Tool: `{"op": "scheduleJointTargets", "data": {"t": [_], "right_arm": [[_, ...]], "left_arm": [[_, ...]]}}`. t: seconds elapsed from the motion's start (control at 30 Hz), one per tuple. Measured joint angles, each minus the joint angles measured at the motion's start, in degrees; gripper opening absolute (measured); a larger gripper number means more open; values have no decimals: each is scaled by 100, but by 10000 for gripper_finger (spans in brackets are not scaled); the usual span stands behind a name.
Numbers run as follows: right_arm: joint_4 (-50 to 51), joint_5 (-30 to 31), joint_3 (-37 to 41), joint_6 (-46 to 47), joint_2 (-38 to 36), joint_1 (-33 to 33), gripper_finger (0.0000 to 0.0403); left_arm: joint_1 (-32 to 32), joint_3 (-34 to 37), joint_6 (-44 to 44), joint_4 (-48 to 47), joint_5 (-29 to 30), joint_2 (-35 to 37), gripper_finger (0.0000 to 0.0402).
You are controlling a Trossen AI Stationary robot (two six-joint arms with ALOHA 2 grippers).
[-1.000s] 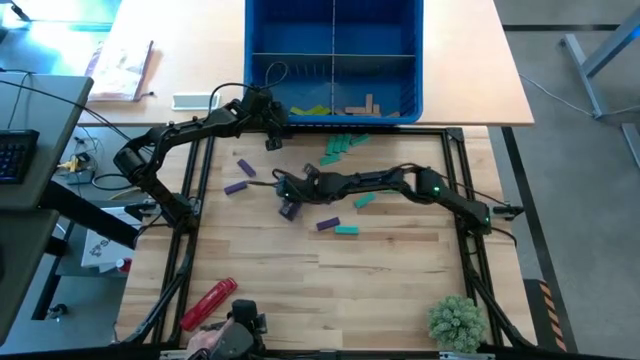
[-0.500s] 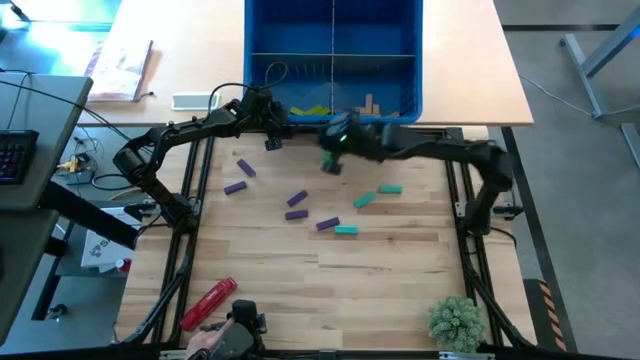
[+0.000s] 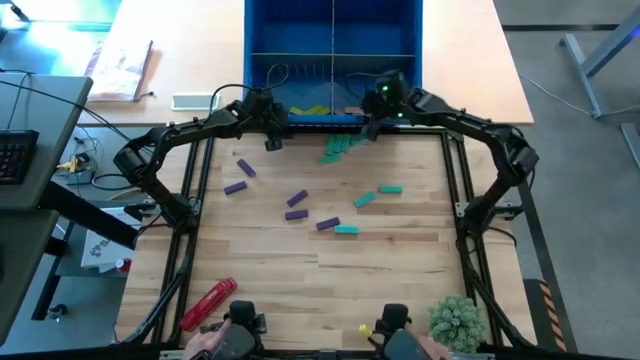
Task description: Sort blocks
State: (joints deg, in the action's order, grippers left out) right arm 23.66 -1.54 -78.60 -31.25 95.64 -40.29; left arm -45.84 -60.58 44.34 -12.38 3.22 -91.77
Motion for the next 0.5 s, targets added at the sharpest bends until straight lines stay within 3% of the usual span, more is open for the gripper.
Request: {"op": "scheduleJointTargets", "data": {"t": [0.1, 0.2, 0.5], "right_arm": [[-318, -495, 316, -343, 1, -212, 193], [-457, -607, 520, -528, -7, -258, 194], [-306, -285, 716, -870, 37, -75, 195]], "left_arm": [[33, 1, -1, -14, 42, 0, 154], [38, 2, 64, -16, 62, 0, 154], [59, 2, 39, -31, 96, 0, 154]]}}
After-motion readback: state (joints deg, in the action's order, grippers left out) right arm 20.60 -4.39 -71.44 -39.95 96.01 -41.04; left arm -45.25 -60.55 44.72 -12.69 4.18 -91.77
